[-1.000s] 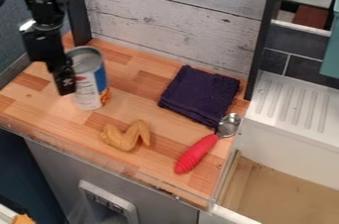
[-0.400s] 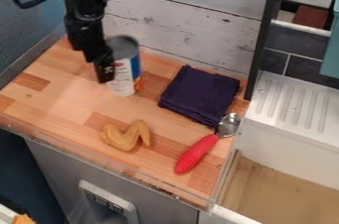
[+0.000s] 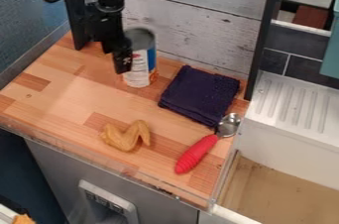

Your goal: Move the can to the upper middle side of the table

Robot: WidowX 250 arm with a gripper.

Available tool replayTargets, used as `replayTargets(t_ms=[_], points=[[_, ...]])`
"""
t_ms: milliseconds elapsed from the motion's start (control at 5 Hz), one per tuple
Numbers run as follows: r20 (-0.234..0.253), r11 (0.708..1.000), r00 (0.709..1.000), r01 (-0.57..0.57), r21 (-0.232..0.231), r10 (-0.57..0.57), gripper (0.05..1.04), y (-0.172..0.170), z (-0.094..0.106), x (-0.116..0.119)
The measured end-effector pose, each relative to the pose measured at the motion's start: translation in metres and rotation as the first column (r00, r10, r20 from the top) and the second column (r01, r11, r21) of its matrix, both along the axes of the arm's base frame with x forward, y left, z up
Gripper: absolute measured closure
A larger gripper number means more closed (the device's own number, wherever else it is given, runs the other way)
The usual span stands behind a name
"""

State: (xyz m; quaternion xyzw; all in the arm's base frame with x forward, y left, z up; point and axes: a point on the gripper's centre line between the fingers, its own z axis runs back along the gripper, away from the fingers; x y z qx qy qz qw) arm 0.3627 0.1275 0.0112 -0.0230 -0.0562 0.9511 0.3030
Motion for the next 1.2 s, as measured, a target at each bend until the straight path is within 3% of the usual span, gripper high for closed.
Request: replayTargets(t_ms=[200, 600, 1000, 1200], points=[[0.01, 0.999, 1.0, 0.017, -0.028, -0.016, 0.083, -0.012, 0.002, 0.005], [-0.006, 0.999, 1.0, 0.02, -0.029, -0.02, 0.083, -0.017, 0.005, 0.0], [0.09, 1.0, 0.996, 0.022, -0.021, -0.02, 0.083, -0.013, 0.05, -0.008], [0.105, 0.998, 0.992, 0.07, -0.005, -0.069, 0.083, -0.013, 0.065, -0.013]])
